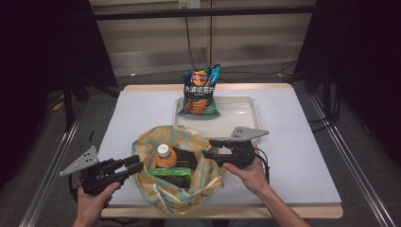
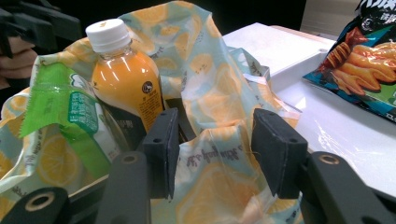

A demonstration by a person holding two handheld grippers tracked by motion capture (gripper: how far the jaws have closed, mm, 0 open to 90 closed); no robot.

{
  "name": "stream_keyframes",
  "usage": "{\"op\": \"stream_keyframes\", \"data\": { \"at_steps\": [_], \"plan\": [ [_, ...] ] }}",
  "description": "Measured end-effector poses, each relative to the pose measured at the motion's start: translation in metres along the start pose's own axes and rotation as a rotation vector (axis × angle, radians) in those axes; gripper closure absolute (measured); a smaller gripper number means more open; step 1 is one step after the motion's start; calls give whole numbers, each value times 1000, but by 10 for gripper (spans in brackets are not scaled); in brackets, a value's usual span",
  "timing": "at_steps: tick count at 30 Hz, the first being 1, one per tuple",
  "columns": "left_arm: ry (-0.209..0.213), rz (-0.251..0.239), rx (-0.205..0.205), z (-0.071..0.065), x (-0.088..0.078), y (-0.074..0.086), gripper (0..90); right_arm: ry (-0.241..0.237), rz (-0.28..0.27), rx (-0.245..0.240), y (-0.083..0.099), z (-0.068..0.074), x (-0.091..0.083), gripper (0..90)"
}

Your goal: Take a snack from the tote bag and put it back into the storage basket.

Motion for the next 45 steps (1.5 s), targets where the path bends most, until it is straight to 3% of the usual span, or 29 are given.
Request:
{"op": "stream_keyframes", "data": {
  "at_steps": [4,8,10,14,15,20,23,27,32,38,41,45],
  "plan": [
    [-4,25,-32,4,7,6,467,2,9,-1,1,-1,0,514],
    [-31,47,-52,12,15,9,448,-1,10,0,3,0,2,507],
    [-34,71,-54,15,19,14,488,-3,15,-1,5,0,5,507],
    [-45,133,-13,20,21,24,844,-9,32,-3,8,1,9,511],
    [-44,136,-22,21,20,26,894,-5,38,-3,9,1,10,528],
    [-111,123,-46,36,5,29,900,-18,38,14,13,-3,13,743],
    [-109,115,-67,40,4,33,900,-16,50,15,17,-4,13,779],
    [-122,153,-41,40,10,38,900,-4,77,-13,25,-6,15,835],
    [-156,233,-7,43,17,52,900,18,102,24,42,-17,15,852],
    [-175,247,-33,50,20,58,900,34,126,22,54,-21,15,838],
    [-189,267,-22,53,23,62,900,38,132,6,54,-21,14,811],
    [-170,258,-39,53,24,63,868,30,137,-13,52,-17,14,730]
  ]
}}
Point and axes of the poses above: each handheld gripper's, and its own axes: x roughly forward along the jaws, y roughly out of its underside, z roughly to its left, the point moved 7 cm from there along x, roughly forward along the jaws, and after that the axes turned 14 degrees about -x, right-handed, at the moved point
